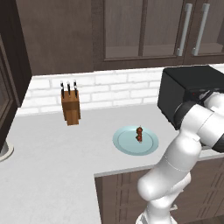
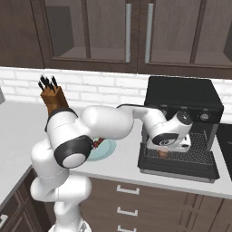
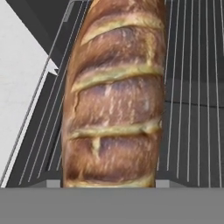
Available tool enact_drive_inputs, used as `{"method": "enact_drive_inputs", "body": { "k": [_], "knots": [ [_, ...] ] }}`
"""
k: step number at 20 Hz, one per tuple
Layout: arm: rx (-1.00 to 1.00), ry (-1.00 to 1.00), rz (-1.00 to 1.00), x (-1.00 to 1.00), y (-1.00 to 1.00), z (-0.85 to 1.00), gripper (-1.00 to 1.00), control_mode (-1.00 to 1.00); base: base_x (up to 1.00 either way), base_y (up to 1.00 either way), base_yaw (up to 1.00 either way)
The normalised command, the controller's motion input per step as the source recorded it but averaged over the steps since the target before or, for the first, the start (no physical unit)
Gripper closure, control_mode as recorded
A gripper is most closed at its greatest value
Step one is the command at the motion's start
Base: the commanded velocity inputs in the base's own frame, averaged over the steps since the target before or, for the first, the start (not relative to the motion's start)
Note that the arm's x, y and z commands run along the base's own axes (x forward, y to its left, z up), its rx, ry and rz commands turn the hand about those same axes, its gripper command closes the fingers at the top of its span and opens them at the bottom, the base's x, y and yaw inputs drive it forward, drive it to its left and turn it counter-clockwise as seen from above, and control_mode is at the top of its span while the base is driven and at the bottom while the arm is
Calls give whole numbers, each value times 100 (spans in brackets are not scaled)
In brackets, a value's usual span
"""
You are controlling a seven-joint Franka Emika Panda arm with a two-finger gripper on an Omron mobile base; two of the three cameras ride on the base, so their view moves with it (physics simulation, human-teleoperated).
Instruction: Pick up the kebab skewer and baguette bread, and place them inside the toaster oven. Close the toaster oven door and start by setting the timer.
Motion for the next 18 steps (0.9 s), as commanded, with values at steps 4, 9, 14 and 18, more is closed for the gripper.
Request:
{"method": "enact_drive_inputs", "body": {
  "k": [4,9,14,18],
  "knots": [
    [0,-2,0,-2,8,0,-100,-100,0,0,0],
    [-3,-3,0,0,32,6,-100,-100,0,0,0],
    [-3,-3,0,-11,32,68,-100,-100,0,0,0],
    [-7,0,-1,-51,50,60,-100,-100,0,0,0]
  ]
}}
